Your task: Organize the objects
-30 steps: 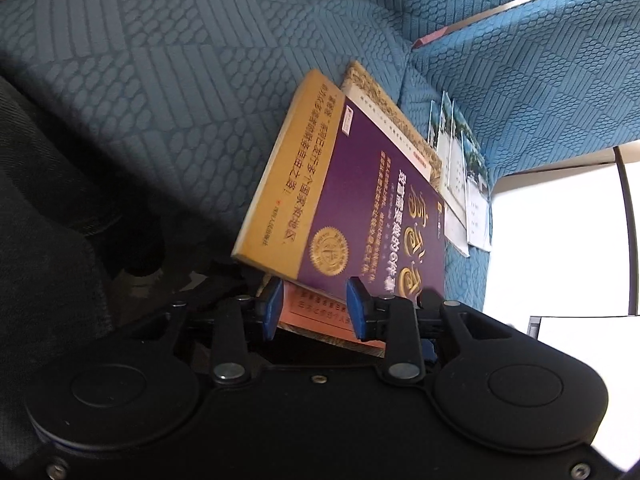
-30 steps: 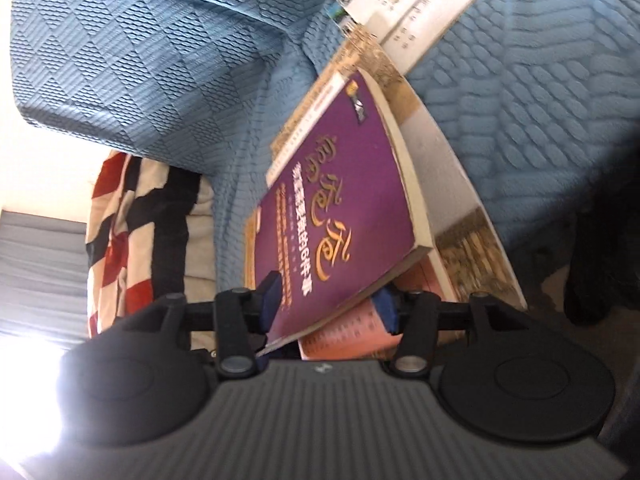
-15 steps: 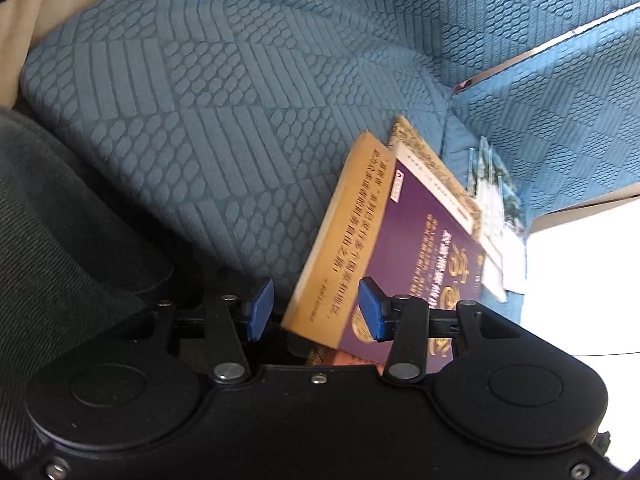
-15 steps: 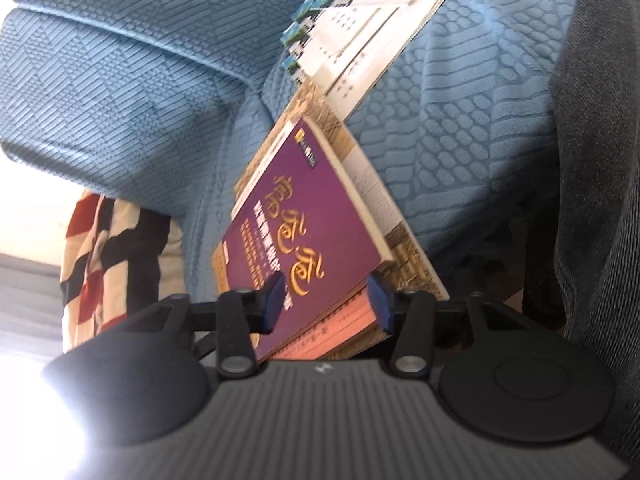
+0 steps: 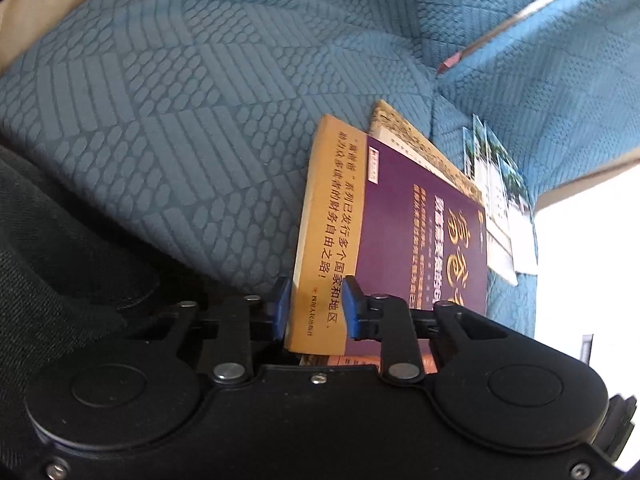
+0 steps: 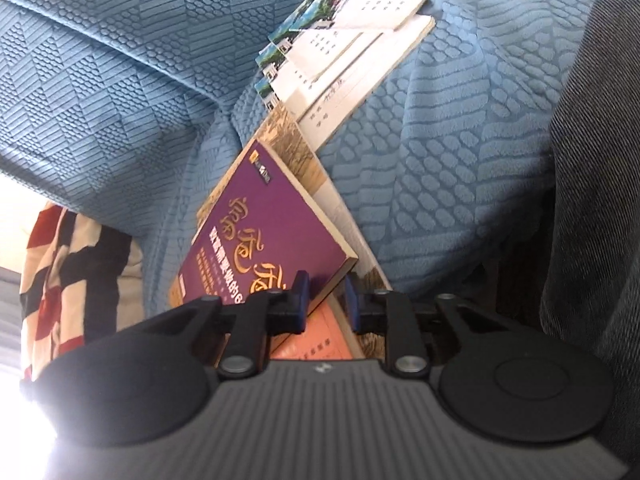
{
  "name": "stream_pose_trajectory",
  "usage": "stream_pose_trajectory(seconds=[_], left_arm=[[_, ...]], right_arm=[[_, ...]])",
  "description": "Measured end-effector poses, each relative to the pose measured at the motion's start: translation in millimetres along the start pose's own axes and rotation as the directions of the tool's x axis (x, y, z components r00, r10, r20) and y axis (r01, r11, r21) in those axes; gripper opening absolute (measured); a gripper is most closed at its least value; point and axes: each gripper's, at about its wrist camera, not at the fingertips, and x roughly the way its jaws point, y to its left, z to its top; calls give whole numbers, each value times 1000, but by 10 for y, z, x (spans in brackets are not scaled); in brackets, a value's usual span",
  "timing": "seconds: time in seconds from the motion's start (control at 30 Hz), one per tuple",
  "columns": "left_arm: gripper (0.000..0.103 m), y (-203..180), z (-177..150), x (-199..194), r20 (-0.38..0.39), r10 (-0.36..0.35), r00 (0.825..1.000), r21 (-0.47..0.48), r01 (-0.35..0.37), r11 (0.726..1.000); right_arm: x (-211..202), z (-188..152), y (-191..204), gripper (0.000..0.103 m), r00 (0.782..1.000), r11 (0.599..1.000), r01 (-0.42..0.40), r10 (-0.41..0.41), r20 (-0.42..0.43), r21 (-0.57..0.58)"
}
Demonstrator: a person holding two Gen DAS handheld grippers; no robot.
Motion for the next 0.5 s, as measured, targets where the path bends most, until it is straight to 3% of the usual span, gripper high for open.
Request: stream_pose_trajectory(seconds=[0.27, 0.5], left_arm=[[15, 69, -104, -59, -16, -49, 999, -41, 49, 998], [14, -17, -227, -88, -59, -31, 998, 18, 32, 999]], right_arm=[[53, 71, -14, 23, 1000, 1000, 2, -2, 22, -20], [90, 123, -14, 25, 999, 998, -5, 7, 36, -64]])
